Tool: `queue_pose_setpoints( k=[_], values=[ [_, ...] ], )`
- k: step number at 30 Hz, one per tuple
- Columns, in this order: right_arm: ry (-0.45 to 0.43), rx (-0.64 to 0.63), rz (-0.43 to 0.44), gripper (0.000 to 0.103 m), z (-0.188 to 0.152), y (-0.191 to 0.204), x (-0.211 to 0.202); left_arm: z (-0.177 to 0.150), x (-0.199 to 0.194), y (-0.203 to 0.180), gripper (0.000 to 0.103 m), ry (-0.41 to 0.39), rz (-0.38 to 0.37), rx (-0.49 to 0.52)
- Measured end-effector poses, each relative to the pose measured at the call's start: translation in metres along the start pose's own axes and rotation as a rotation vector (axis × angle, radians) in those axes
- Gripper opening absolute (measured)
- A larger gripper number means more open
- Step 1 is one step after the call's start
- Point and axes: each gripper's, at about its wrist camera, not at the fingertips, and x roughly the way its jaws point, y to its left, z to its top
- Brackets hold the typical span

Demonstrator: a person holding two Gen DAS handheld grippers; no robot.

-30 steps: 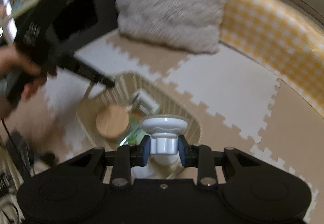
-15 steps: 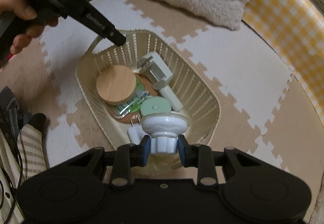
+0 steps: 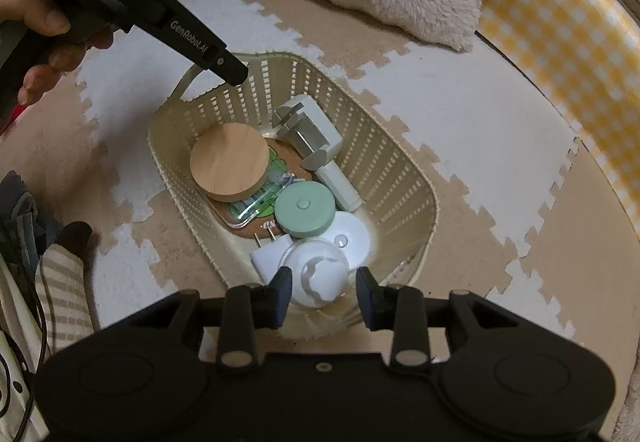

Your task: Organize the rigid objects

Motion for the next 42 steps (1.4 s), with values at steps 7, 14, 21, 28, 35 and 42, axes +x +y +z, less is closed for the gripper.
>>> queue_pose_setpoints(
  k=[7, 14, 21, 28, 35, 42],
  values=[
    [-0.038, 0.047, 0.016, 0.039, -0.001, -0.002, -0.008, 0.0, 0.0, 0.0, 0.009, 0.0, 0.001, 0.001],
    [-0.128, 0.116, 0.012, 0.048, -0.002, -0.004, -0.036, 0.0, 0.0, 0.0, 0.009, 0.0, 0.0, 0.0],
    [-0.223, 0.166, -0.004, 0.055, -0.013, -0.004, -0.072, 0.0, 0.0, 0.001, 0.009, 0.001, 0.002, 0.002],
    [-0.336, 0.262, -0.022, 0.071, -0.036, 0.001, -0.1, -0.002, 0.0, 0.0, 0.009, 0.005, 0.01, 0.006],
    [-0.43, 0.403, -0.03, 0.079, -0.064, 0.006, -0.115, -0.004, -0.01, -0.002, 0.011, -0.015, 0.025, 0.012],
    [-0.466, 0.473, -0.059, 0.081, -0.081, 0.011, -0.117, -0.012, -0.042, -0.003, 0.036, -0.079, 0.052, -0.012]
  ],
)
